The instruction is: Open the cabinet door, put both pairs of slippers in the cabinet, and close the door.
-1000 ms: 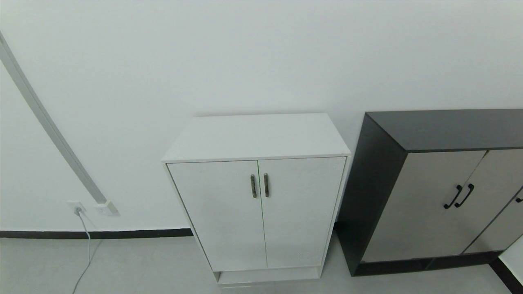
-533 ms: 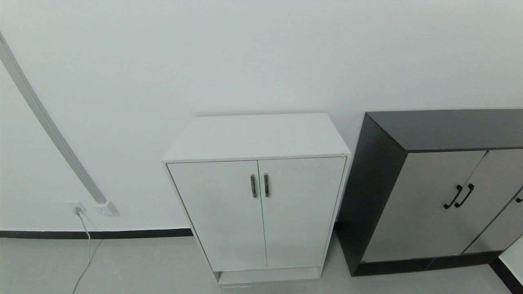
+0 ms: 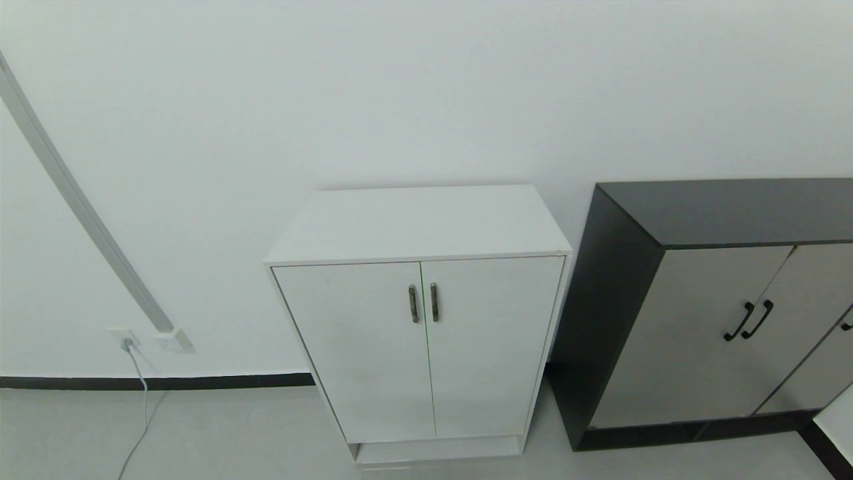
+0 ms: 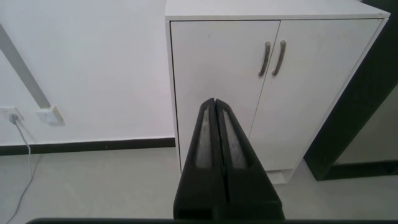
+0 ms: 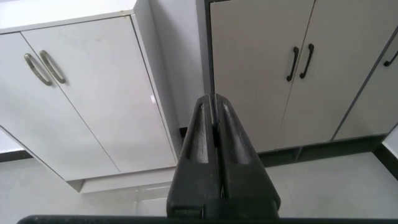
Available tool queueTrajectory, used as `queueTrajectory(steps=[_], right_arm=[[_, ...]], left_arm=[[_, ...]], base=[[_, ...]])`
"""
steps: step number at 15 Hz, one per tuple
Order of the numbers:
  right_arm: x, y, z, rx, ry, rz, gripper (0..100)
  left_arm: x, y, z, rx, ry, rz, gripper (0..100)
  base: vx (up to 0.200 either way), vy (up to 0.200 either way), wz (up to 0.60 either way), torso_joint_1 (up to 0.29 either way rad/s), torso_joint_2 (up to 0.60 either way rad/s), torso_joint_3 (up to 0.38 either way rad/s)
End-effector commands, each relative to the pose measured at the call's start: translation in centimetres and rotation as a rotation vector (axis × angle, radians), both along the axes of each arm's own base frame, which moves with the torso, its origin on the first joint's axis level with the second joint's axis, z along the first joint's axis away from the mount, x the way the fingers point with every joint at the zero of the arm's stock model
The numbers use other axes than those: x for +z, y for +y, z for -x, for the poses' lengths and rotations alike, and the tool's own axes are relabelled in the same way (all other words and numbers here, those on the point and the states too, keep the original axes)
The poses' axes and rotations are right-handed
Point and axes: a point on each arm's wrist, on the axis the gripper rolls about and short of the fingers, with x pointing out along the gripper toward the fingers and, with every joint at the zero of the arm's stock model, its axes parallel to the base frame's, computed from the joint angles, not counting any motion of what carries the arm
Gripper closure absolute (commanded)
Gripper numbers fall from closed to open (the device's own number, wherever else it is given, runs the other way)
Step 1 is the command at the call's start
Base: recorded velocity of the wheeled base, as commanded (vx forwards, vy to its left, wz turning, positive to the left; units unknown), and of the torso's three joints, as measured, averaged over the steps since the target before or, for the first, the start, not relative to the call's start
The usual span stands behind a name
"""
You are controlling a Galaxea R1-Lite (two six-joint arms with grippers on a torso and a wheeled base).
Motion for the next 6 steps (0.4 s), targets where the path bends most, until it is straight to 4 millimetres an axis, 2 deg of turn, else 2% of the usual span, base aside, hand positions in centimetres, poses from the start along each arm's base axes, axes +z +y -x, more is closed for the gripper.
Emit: queueTrajectory(steps=[1, 6], right_arm=[[-0.01, 0.0, -0.01, 0.0, 0.002, 0.0, 100], [0.01, 0.0, -0.01, 0.0, 0.001, 0.0, 100]], left_arm=[[0.0, 0.0, -0.01, 0.0, 0.001, 0.0, 100], [0.0, 0.0, -0.01, 0.0, 0.001, 0.0, 100]], base=[[0.0, 0.0, 0.0, 0.0, 0.0, 0.0], [0.0, 0.0, 0.0, 0.0, 0.0, 0.0]])
